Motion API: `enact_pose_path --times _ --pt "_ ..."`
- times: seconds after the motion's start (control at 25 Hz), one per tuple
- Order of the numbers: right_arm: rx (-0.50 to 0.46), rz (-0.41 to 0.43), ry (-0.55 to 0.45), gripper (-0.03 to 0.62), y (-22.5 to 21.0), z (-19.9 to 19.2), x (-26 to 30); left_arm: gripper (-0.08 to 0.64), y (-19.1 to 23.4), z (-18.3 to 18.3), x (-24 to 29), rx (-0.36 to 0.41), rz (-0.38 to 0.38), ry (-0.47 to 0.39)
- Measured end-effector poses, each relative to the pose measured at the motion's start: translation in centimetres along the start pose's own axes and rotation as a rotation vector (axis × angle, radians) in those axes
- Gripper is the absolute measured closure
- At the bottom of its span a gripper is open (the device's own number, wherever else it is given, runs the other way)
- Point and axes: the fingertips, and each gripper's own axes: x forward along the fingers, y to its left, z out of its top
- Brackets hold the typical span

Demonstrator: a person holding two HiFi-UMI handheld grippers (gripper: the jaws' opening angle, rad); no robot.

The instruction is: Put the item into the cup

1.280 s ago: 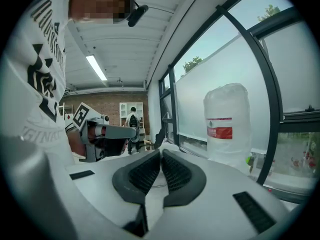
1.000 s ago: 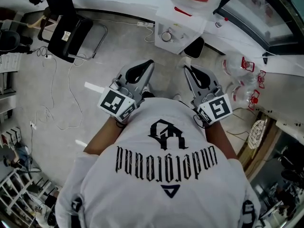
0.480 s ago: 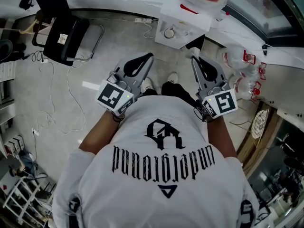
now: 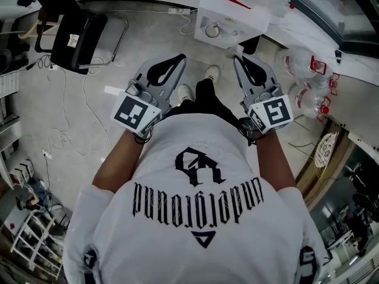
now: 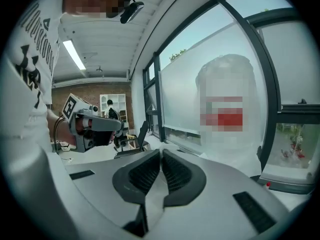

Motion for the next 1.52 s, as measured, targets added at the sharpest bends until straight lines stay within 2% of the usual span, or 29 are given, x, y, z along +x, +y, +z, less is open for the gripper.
enact_pose_path --times 0.12,0.32,0.48,0.76,1.0,1.12,1.32,1.52 --pt "0.027 -0.002 0.044 0.569 -1.8 -2.1 1.6 0.548 1.2 -1.2 1.5 -0.004 0.014 0.032" --pt "-0.035 0.003 0.099 0.569 -4.0 -4.5 4.5 0.548 3.0 -3.5 4.0 0.0 0.018 0.099" --pt "-0.007 0.032 0.154 0.569 -5.3 -7.3 6.6 0.548 4.0 -5.7 5.6 -0.026 0.032 0.135" --pt "0.045 0.039 0.237 0.569 -7.9 -13.0 10.1 0.548 5.7 -10.3 7.7 -0.096 0.034 0.172" --pt "0.08 0.03 0.301 0.569 -9.5 -18.1 13.1 0.548 8.0 -14.7 9.3 -0.097 0.036 0.207" --pt "0.062 0.004 0.317 0.569 -10.5 -20.3 14.3 0.548 9.1 -16.7 10.2 -0.093 0.046 0.202" --pt "0.071 0.006 0.353 0.569 -10.9 -24.2 16.1 0.548 8.8 -20.3 11.7 -0.083 0.009 0.234" --pt "0.108 0.001 0.404 0.569 -11.3 -28.6 18.4 0.548 9.5 -23.5 13.3 -0.106 -0.02 0.263"
